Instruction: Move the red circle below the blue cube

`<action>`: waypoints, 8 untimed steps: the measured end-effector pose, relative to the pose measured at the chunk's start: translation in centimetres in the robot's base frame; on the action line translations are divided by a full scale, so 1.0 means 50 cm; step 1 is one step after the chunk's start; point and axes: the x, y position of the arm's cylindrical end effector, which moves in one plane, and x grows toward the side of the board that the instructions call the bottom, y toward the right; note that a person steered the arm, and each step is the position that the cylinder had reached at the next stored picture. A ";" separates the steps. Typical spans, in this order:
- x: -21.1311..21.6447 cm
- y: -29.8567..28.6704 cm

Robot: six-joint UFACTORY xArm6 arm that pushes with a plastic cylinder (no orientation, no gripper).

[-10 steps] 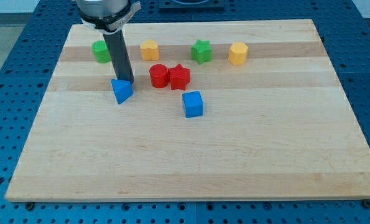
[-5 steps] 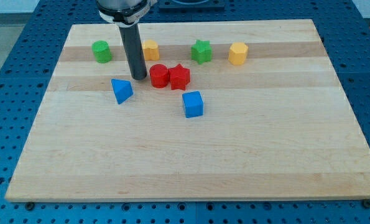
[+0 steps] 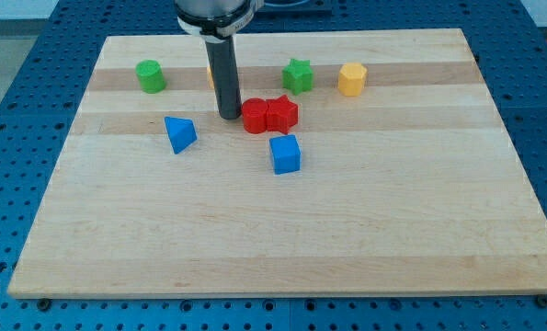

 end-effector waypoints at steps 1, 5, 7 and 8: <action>-0.015 0.000; -0.015 0.103; 0.041 0.095; 0.080 0.086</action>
